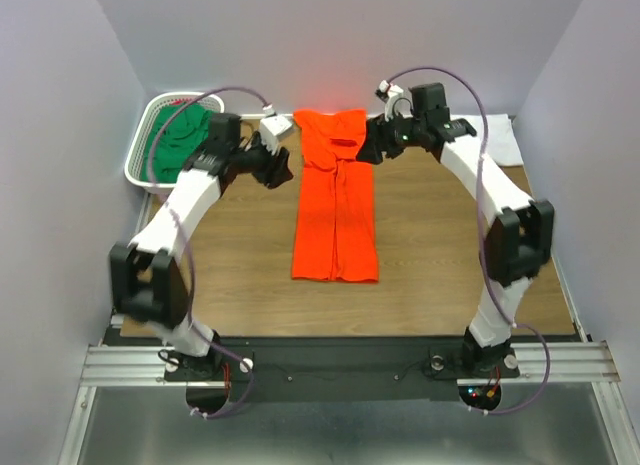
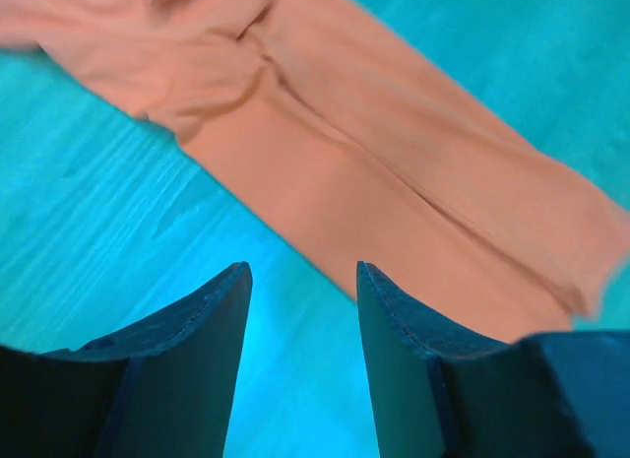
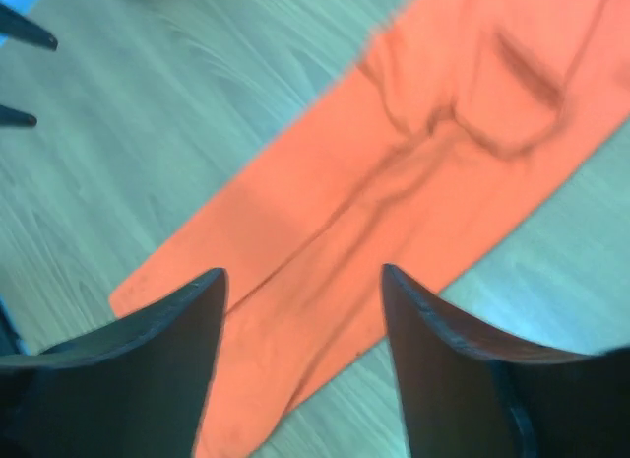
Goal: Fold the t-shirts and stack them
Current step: Fold the tshirt
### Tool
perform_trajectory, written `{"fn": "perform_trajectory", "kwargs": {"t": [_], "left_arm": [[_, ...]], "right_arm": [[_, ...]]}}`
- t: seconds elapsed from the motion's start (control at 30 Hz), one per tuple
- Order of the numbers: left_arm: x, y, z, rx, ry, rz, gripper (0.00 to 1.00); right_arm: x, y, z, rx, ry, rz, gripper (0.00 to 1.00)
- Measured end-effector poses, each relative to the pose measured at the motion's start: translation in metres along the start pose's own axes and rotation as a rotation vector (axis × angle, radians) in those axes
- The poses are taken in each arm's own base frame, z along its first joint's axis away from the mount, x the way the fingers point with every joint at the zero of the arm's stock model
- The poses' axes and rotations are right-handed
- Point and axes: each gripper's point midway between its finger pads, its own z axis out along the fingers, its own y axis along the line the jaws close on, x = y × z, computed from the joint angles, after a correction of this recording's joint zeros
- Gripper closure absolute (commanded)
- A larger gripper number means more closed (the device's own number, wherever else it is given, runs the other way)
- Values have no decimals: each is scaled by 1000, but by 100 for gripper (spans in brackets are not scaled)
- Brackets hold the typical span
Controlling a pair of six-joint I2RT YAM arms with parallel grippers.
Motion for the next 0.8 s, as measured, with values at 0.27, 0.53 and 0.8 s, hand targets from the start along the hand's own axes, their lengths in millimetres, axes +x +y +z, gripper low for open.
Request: {"fn": "perform_trajectory", "kwargs": {"t": [0.27, 0.53, 0.8], "left_arm": [[57, -74, -57, 35, -36, 359, 43], [196, -149, -45, 271, 184, 572, 41], [195, -161, -20, 298, 189, 692, 38]], "right_arm": [[114, 119, -39, -70, 194, -356, 51], [284, 118, -49, -57, 610, -440, 52], [279, 117, -41, -13, 562, -538, 52]]}}
